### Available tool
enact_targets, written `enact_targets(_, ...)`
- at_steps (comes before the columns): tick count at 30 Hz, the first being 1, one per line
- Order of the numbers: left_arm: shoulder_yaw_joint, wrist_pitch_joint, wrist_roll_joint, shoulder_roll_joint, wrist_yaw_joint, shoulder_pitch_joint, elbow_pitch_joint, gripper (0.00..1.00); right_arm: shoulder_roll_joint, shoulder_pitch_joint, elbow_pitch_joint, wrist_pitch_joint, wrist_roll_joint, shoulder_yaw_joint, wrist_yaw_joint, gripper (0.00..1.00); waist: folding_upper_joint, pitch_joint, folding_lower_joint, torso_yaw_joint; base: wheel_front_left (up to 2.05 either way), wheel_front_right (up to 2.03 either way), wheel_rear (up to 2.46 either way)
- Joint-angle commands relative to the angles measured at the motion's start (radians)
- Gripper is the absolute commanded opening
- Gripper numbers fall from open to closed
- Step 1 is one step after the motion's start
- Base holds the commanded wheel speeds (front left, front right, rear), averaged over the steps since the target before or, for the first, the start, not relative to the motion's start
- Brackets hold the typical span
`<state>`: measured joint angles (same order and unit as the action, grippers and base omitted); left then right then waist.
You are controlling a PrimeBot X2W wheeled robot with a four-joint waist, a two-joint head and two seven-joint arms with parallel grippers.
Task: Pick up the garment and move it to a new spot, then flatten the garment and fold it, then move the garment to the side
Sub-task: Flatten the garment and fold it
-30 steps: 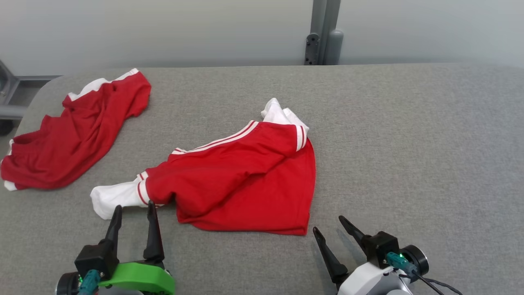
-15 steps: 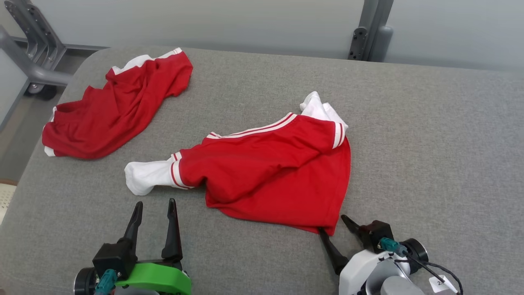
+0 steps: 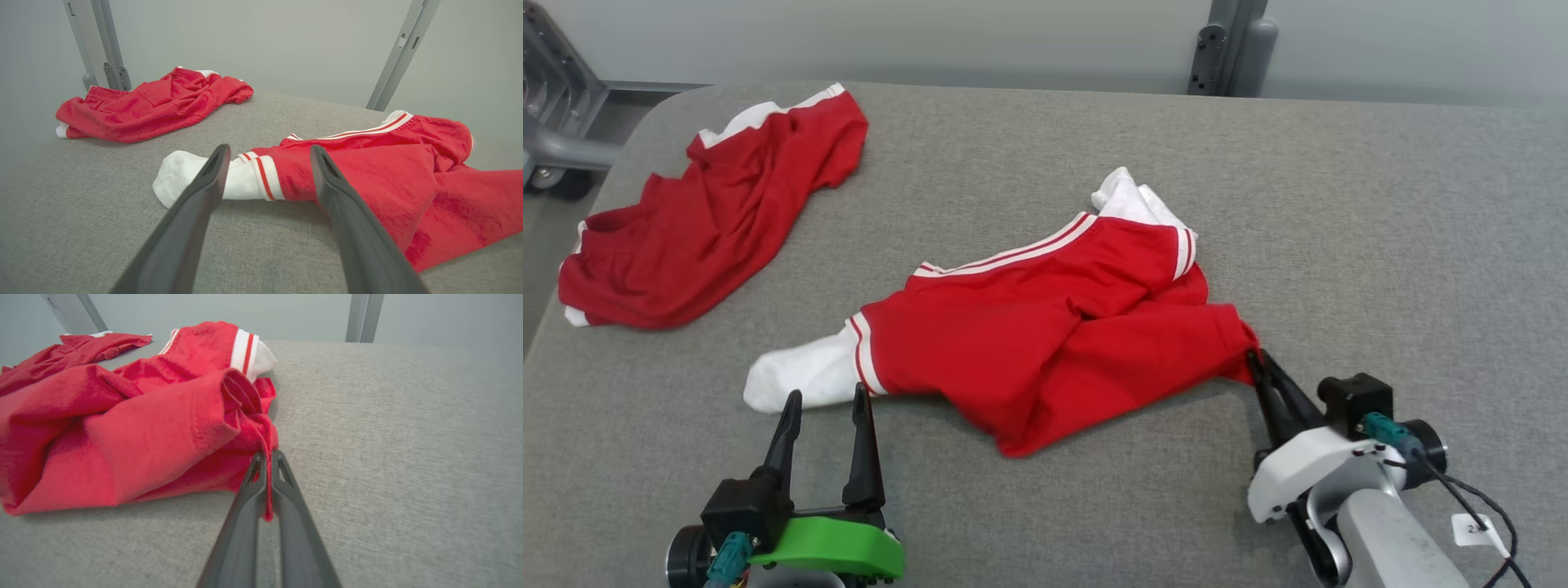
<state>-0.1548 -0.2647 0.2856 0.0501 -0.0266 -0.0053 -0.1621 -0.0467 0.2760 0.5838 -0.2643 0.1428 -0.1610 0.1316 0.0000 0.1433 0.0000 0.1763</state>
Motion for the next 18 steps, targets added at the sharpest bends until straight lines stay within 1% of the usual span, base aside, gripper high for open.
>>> enact_targets(1, 0.002, 0.001, -0.003, 0.001, -0.001, -0.004, 0.005, 1.0, -0.006, -0.025, -0.028, 0.0, -0.019, 0.039, -0.002, 0.0, 0.0, -0.003, 0.0, -0.04, 0.0, 0.0, 0.0)
enact_targets(6, -0.001, 0.001, -0.001, 0.001, -0.003, -0.004, 0.009, 1.0, -0.006, -0.081, -0.113, 0.0, -0.084, 0.18, -0.002, 0.0, 0.0, 0.001, 0.0, -0.097, 0.0, 0.0, 0.0)
enact_targets(9, -0.002, 0.001, -0.003, 0.001, -0.002, -0.012, 0.012, 1.0, -0.006, -0.11, -0.129, 0.0, -0.105, 0.248, -0.002, 0.0, 0.0, 0.007, 0.0, -0.125, 0.0, 0.0, 0.0)
enact_targets(13, -0.003, 0.001, -0.006, 0.001, -0.002, -0.021, 0.014, 1.0, -0.006, -0.139, -0.109, 0.0, -0.121, 0.315, -0.002, 0.0, 0.0, 0.015, 0.0, -0.148, 0.0, 0.0, 0.0)
enact_targets(18, 0.0, 0.001, -0.01, 0.001, -0.001, -0.025, 0.012, 1.0, -0.006, -0.166, -0.058, 0.0, -0.114, 0.35, -0.002, 0.0, 0.0, 0.022, 0.0, -0.164, 0.0, 0.0, 0.0)
